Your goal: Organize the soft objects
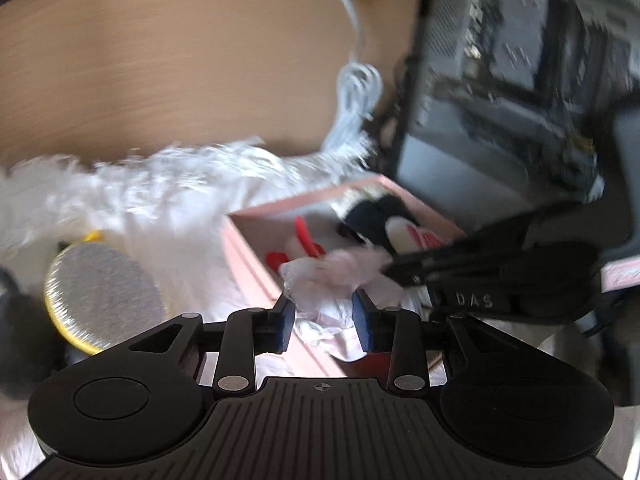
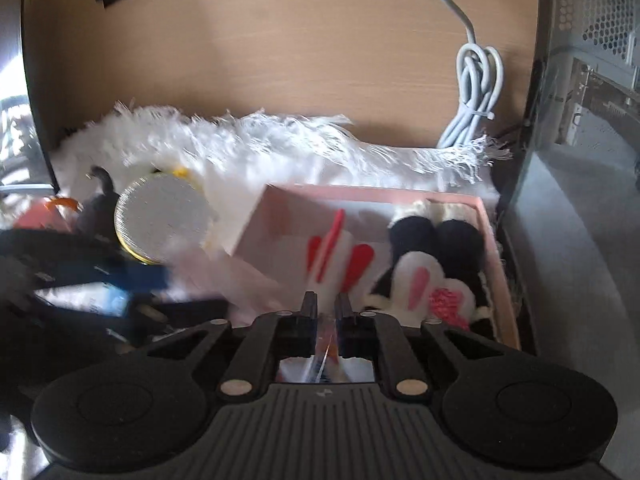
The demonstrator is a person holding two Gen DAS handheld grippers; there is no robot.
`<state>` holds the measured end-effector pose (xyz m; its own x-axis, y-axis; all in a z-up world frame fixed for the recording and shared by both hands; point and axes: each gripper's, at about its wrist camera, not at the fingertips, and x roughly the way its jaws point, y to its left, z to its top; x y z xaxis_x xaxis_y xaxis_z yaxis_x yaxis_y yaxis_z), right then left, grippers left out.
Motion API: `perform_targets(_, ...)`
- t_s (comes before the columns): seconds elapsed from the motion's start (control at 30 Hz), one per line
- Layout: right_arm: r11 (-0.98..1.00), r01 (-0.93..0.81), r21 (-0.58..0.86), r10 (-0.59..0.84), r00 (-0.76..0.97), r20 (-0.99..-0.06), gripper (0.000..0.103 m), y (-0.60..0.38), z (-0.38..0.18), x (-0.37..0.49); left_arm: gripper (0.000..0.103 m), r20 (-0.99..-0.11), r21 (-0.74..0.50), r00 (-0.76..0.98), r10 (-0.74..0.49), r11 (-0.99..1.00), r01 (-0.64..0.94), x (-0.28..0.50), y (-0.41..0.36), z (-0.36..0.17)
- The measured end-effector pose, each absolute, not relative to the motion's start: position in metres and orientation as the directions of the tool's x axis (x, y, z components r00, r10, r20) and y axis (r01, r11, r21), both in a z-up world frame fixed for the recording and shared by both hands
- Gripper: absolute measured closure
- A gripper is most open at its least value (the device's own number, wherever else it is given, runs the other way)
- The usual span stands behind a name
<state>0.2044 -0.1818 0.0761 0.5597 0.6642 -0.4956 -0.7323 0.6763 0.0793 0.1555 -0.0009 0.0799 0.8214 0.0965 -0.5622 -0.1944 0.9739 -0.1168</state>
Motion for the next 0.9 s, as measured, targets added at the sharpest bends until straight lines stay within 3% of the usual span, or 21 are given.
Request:
perform_targets(0.2, 0.669, -0.743, 0.031, 0.653, 0.567, -0.502, 0.089, -0.181, 0.071, 0.212, 0.07, -0.515, -0.307, 0.851, 0.102, 0.905, -0.294, 0.122, 0.023, 0.089)
perform_targets(0.33, 0.669, -0.743, 0.023, 0.645, 0.565, -0.514, 0.088, -0.175, 0.069, 0.219, 0.07, -0.531, -0.389, 0.847, 0.025, 0.881, -0.27, 0.123, 0.027, 0.086)
perform_targets(0.5, 0.705, -0.709, 0.027, 0.638, 0.616, -0.461, 0.06, -0.189, 0.096, 0.211, 0.07, -0.538, -0.361, 0.843, 0.029, 0.895, -0.261, 0.117, 0.014, 0.087)
perform_targets(0.6, 0.728, -0.685, 0.025, 0.639, 0.665, -0.387, 0.055, -0.206, 0.115, 0.197, 0.07, -0.577, -0.317, 0.813, 0.083, 0.894, -0.316, 0.102, 0.015, 0.081)
perform_targets(0.67, 0.734, -0.678, 0.022, 0.64, 0.682, -0.355, 0.045, -0.214, 0.124, 0.186, 0.07, -0.598, -0.299, 0.788, 0.145, 0.872, -0.388, 0.083, 0.021, 0.075)
perform_targets(0.9, 0.636, -0.772, -0.021, 0.718, 0.601, -0.352, 0.031, -0.186, 0.121, 0.138, 0.07, -0.68, -0.323, 0.666, 0.306, 0.69, -0.647, -0.003, 0.053, 0.05)
